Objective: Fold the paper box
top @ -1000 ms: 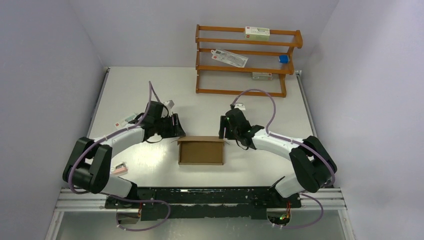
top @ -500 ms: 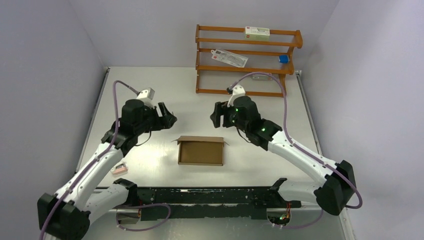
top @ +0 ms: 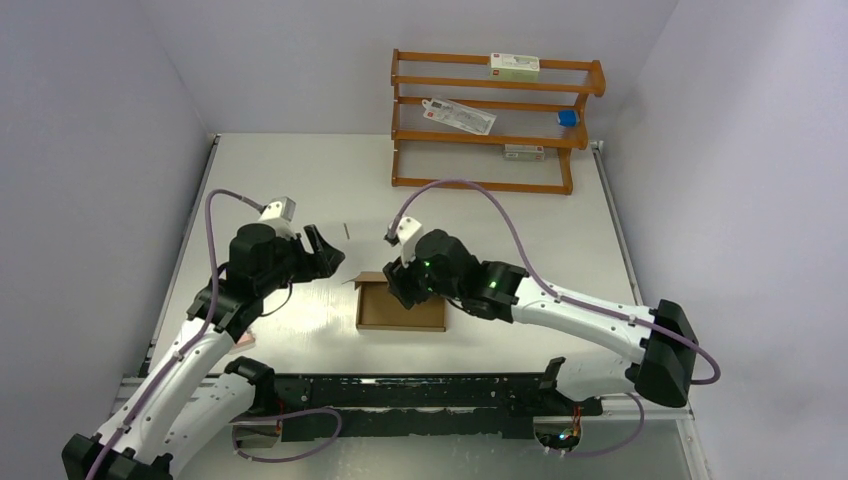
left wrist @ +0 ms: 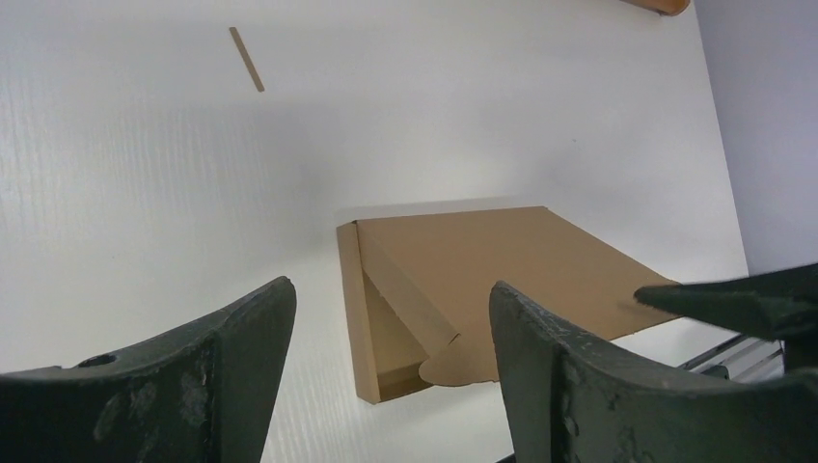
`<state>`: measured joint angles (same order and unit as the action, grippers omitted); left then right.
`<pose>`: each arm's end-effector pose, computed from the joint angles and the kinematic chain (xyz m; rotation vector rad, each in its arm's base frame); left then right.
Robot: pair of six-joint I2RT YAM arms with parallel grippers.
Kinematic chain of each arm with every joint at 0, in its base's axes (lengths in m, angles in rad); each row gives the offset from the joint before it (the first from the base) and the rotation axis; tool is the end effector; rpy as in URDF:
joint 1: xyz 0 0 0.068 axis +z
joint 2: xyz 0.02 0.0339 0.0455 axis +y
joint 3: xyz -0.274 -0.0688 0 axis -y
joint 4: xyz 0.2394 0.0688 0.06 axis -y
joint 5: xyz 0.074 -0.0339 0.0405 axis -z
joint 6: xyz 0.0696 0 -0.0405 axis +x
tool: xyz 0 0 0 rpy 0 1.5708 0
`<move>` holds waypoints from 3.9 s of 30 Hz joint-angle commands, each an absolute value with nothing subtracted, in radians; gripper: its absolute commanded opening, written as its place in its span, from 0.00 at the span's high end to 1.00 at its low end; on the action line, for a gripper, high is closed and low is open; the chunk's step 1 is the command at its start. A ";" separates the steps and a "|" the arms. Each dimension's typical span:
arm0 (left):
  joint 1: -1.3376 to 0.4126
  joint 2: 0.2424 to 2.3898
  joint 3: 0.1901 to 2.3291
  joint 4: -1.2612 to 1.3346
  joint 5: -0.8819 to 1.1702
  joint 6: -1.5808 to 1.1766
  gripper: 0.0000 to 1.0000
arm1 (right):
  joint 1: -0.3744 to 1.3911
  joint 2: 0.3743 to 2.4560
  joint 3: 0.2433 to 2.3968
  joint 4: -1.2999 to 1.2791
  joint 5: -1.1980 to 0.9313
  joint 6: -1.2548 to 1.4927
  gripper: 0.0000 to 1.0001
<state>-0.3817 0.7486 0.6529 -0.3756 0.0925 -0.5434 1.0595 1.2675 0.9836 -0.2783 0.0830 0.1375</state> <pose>0.1748 -0.0771 0.2718 -0.1106 2.1044 -0.6632 0.1548 0.2641 0.2891 -0.9306 1.9867 0.6067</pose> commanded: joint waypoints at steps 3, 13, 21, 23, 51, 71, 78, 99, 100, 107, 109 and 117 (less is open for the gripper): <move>-0.385 0.733 0.611 -0.352 0.138 -0.578 0.23 | 1.152 1.309 0.944 -0.282 0.132 0.076 0.55; -0.385 0.733 0.561 -0.353 0.160 -0.583 0.23 | 1.302 1.474 0.841 -0.210 0.298 0.116 0.67; -0.388 0.796 0.484 -0.278 0.201 -0.601 0.25 | 1.310 1.545 0.898 -0.214 0.360 0.222 0.50; -0.391 0.837 0.475 -0.253 0.210 -0.595 0.25 | 1.309 1.498 0.927 -0.260 0.390 0.262 0.43; -0.509 1.277 0.405 0.088 0.164 -0.572 0.43 | 0.731 1.331 0.453 0.097 0.012 0.621 0.54; -0.508 1.385 0.518 0.066 -0.061 -0.531 0.52 | 0.651 1.514 0.707 0.077 0.040 0.352 0.43; -0.457 1.154 0.594 -0.060 -0.072 -0.551 0.30 | 0.809 1.381 0.767 0.003 0.157 0.159 0.32; -0.092 0.950 0.607 -0.194 0.261 -0.558 0.03 | 1.331 1.684 0.852 0.058 0.708 -0.403 0.34; -0.092 0.957 0.603 -0.183 0.272 -0.555 0.03 | 1.335 1.704 0.846 0.098 0.739 -0.433 0.36; -0.092 1.024 0.566 -0.114 0.321 -0.575 0.07 | 1.342 1.812 0.846 0.244 0.785 -0.564 0.45; -0.092 1.033 0.562 -0.099 0.325 -0.584 0.08 | 1.342 1.848 0.854 0.254 0.787 -0.578 0.47; -0.092 1.025 0.592 -0.128 0.313 -0.577 0.08 | 1.331 1.857 0.864 0.264 0.793 -0.595 0.66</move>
<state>-0.0986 1.0378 0.5648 -0.1329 0.2947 -0.5831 1.3361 1.8824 0.8417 0.2409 0.7952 -0.5907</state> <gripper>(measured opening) 0.919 0.382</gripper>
